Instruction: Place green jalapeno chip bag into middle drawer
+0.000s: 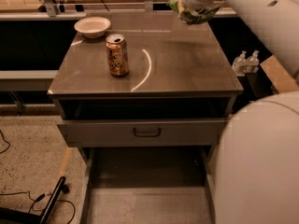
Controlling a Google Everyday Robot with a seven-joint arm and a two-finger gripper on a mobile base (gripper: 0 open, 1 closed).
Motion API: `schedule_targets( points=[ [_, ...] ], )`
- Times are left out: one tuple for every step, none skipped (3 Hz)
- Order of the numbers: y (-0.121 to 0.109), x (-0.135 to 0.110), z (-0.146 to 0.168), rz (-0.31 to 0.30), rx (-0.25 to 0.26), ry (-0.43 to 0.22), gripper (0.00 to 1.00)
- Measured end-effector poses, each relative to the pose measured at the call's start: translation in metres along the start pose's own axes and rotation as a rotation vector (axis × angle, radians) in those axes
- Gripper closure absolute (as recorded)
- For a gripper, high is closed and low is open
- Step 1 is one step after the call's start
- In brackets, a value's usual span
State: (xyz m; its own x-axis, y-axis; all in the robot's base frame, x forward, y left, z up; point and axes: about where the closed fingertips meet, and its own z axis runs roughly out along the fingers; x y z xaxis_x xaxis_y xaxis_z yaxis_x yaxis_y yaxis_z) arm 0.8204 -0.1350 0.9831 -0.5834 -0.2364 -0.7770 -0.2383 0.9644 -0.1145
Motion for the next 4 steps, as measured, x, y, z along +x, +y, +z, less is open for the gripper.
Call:
schedule_targets(
  points=[
    [-0.001,0.023,-0.067,0.019,0.041,0.036,1.0],
    [0.001,0.061,-0.141,0.052,0.082,0.063,1.0],
    [0.002,0.119,-0.197,0.069,0.078,0.091,1.0],
    [0.003,0.182,-0.231,0.118,0.042,0.103,1.0]
  ],
)
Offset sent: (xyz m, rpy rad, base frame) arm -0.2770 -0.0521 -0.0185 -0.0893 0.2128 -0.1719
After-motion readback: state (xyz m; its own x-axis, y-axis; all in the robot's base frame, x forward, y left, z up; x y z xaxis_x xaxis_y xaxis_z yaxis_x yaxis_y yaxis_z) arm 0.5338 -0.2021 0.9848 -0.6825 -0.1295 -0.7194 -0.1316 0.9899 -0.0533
